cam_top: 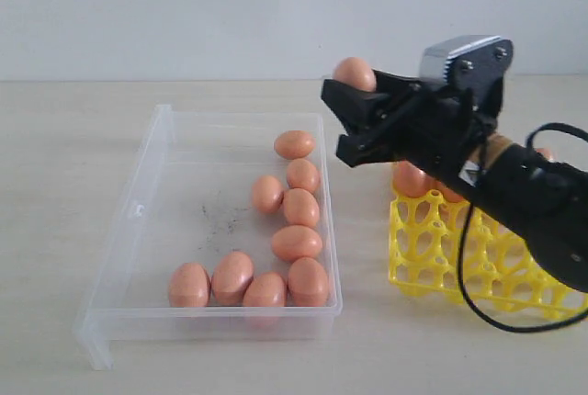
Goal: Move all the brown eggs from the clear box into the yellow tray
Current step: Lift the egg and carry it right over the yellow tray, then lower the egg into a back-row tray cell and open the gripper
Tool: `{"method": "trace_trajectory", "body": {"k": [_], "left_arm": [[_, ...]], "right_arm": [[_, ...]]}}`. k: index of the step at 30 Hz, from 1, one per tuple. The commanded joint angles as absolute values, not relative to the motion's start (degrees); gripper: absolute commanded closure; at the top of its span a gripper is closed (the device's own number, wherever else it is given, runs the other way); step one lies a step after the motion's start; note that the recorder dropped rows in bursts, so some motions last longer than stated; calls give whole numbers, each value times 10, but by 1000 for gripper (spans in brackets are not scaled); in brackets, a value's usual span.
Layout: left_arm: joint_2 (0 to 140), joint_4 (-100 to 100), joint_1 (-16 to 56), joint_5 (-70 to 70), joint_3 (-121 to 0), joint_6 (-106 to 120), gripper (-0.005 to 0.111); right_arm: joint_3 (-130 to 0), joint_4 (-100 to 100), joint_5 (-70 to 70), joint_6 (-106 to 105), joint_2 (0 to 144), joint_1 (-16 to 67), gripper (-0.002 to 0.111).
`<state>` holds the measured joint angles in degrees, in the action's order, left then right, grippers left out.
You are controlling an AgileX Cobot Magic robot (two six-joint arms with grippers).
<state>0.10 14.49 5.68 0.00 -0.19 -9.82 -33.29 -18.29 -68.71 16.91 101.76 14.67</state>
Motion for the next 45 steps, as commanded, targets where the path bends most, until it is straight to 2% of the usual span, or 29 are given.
{"method": "trace_trajectory", "body": {"k": [1, 7, 19, 32, 45], "left_arm": [[0, 144, 60, 0, 0, -97, 103], [0, 144, 60, 0, 0, -97, 103], [0, 144, 60, 0, 0, -97, 103], [0, 144, 60, 0, 0, -97, 103], [0, 144, 60, 0, 0, -97, 103]], "right_arm": [[-248, -185, -700, 159, 964, 98, 108], [-180, -211, -700, 208, 955, 3, 108], [-147, -278, -700, 321, 991, -138, 108], [-207, -277, -700, 306, 1125, -143, 108], [-256, -264, -700, 204, 1162, -143, 108]]}}
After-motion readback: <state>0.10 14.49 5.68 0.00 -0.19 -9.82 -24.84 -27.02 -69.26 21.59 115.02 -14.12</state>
